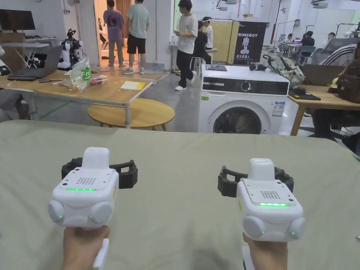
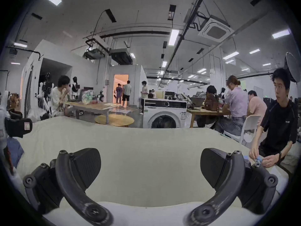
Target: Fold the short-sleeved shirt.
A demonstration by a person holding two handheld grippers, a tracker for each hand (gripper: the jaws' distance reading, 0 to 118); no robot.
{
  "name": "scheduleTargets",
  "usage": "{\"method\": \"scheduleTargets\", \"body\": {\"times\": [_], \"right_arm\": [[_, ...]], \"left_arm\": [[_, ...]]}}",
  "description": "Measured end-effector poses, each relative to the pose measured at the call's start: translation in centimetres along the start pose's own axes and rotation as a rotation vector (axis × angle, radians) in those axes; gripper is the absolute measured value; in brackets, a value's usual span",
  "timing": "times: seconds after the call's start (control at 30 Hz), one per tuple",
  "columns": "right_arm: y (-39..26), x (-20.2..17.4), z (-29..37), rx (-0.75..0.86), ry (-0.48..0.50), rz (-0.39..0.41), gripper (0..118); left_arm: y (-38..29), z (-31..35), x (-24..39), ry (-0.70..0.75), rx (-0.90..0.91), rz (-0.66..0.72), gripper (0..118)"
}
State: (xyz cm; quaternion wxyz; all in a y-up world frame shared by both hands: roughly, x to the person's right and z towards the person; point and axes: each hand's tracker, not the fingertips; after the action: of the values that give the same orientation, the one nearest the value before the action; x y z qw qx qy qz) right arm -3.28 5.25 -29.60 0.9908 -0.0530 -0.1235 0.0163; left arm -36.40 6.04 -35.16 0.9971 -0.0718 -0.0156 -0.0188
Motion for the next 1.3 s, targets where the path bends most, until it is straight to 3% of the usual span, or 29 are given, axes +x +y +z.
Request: {"method": "scheduleTargets", "body": {"times": [0.33,1.3], "right_arm": [[0.0,0.6,0.7,-0.002,0.0,-0.071,118],[-0.1,-0.2,1.1,0.046,0.017,-0.007,118]], "left_arm": [[0.0,0.7,-0.1,-0.016,0.022,0.003,117],[-0.4,1.5,-0.5,-0.023,0.045,-0.003,118]]}}
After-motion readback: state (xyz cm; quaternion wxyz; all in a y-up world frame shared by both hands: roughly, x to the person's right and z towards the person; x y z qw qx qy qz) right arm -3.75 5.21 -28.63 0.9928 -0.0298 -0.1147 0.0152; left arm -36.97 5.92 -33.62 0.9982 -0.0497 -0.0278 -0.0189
